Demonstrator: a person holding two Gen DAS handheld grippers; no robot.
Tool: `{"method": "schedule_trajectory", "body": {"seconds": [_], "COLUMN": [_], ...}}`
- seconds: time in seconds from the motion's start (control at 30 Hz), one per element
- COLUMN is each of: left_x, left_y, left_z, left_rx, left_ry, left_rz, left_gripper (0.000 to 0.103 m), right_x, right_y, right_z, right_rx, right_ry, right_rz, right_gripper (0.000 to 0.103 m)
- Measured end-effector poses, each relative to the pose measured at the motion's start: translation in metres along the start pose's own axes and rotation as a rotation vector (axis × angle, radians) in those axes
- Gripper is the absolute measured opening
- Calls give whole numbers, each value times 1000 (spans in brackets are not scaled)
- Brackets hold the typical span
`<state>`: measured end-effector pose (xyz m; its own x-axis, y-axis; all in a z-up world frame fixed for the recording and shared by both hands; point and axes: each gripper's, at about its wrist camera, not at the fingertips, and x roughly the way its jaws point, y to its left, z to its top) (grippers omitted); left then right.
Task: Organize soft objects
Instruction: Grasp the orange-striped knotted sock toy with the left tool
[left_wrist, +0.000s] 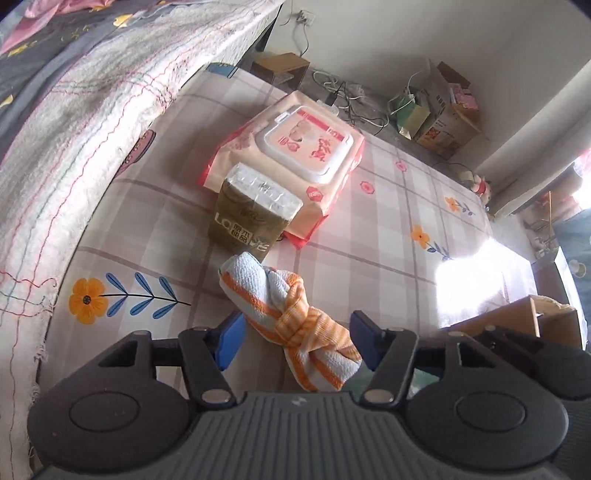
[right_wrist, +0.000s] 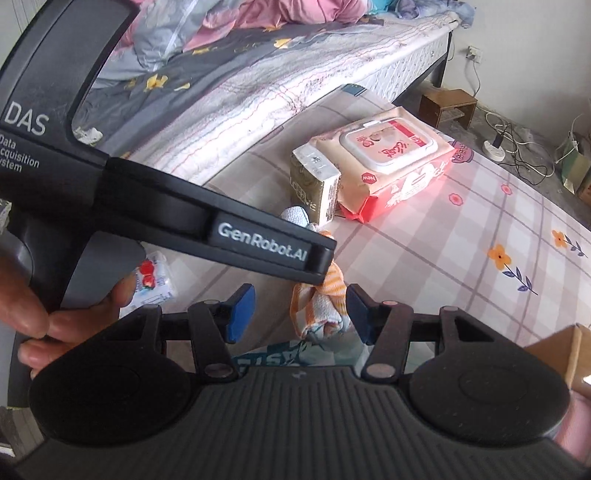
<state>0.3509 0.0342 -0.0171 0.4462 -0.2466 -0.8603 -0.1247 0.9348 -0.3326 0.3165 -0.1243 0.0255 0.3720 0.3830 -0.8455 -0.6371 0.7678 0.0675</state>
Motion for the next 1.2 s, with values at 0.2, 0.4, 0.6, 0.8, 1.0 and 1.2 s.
{"method": "schedule_trajectory", "body": {"seconds": [0.2, 0.4, 0.6, 0.8, 1.0, 1.2], "left_x": [23, 26, 3, -20, -8, 29], "left_y": [13, 18, 17, 13, 10, 10], "left_z": [6, 7, 4, -3, 1, 16], "left_rx": [-47, -90, -110, -111, -118, -140], "left_ry": [37, 22, -22, -44, -7, 63], "left_rz": [14, -1, -37, -46, -38, 24], "left_gripper": [42, 29, 1, 9, 60, 60], "right_x": [43, 46, 26, 0, 8, 49], "right_y": [0, -4, -9, 13, 12, -13], "right_z": [1, 1, 1, -1, 2, 9], "right_rx": [-15, -9, 52, 10, -38, 32], "right_ry": [55, 48, -1, -35, -27, 69], "right_rz": [-22, -64, -11, -4, -71, -41], "right_gripper": [50, 20, 2, 4, 51, 51]}}
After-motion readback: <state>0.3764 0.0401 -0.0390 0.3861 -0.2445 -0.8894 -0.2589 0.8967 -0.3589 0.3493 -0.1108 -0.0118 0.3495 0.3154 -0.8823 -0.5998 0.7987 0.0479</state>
